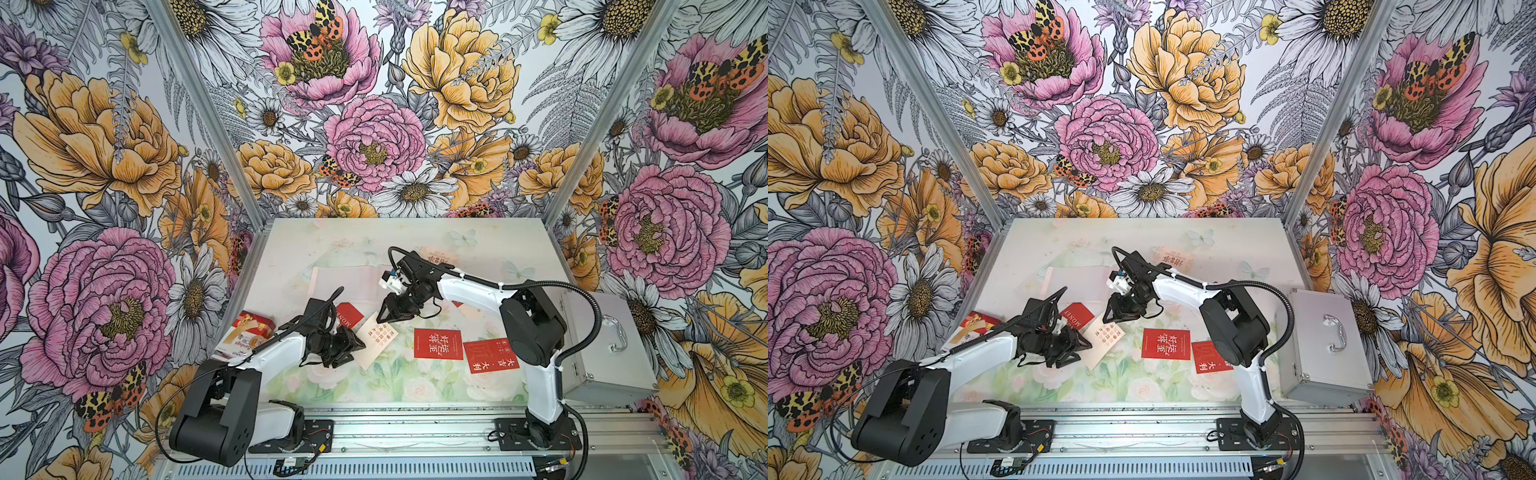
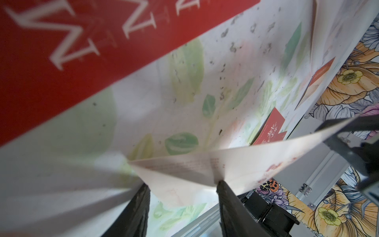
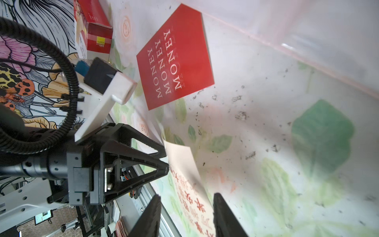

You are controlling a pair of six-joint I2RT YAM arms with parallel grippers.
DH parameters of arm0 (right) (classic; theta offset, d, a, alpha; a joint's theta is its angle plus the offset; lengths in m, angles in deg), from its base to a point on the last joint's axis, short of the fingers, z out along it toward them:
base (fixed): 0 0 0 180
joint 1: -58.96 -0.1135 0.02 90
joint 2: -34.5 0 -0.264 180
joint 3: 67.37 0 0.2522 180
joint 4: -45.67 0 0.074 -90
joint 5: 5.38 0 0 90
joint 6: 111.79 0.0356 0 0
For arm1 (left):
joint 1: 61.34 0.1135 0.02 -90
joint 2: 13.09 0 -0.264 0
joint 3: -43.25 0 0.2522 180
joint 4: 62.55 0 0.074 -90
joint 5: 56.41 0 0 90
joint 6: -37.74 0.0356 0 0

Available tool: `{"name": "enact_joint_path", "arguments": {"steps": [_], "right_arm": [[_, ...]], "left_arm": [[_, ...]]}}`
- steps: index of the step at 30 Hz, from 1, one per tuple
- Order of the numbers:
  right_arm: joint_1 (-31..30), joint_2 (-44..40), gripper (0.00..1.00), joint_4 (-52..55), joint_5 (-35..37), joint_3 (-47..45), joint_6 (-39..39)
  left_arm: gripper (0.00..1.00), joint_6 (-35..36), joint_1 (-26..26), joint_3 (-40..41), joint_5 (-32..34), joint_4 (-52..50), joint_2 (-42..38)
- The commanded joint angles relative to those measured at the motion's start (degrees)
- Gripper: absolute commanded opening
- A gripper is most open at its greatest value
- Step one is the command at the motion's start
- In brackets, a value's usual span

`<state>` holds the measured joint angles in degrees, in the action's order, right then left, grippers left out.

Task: Place the photos into the photo albums
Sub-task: Pick up the photo at the center of the board.

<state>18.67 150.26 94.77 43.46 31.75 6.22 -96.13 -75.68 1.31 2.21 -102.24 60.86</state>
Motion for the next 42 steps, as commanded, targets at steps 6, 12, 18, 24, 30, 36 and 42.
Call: {"name": "enact_joint_path", "arguments": {"steps": [6, 12, 18, 24, 30, 36, 42], "right_arm": [[-0.7, -2.2, 0.42, -1.4, -3.5, -0.9, 0.7], [-0.8, -3.0, 0.41, -1.3, -5.9, -1.2, 0.3], [-0.6, -4.6, 0.39, -1.3, -6.9, -2.7, -0.1], [-0.5, -4.6, 0.37, -1.3, -7.5, -3.0, -0.2], [-0.4, -4.7, 0.30, -1.2, -8.6, -3.1, -0.3], [0.0, -5.5, 0.24, -0.9, -8.7, -3.6, -0.6], [0.0, -4.4, 0.17, 2.9, -2.1, -3.1, -2.1]], "left_arm": [[0.54, 2.1, 1.2, 2.3, 10.0, 0.3, 1.7], [0.54, 2.6, 1.2, 1.5, 9.5, 0.3, 2.9], [0.54, 2.7, 1.2, 1.2, 9.7, 0.3, 3.2], [0.54, 3.2, 1.2, 0.7, 9.6, 0.3, 4.2], [0.54, 3.5, 1.3, 0.5, 10.0, 0.3, 4.5], [0.54, 3.7, 1.3, 0.6, 10.3, 0.3, 4.6], [0.54, 3.8, 1.5, 0.7, 10.4, 0.4, 4.5]]}}
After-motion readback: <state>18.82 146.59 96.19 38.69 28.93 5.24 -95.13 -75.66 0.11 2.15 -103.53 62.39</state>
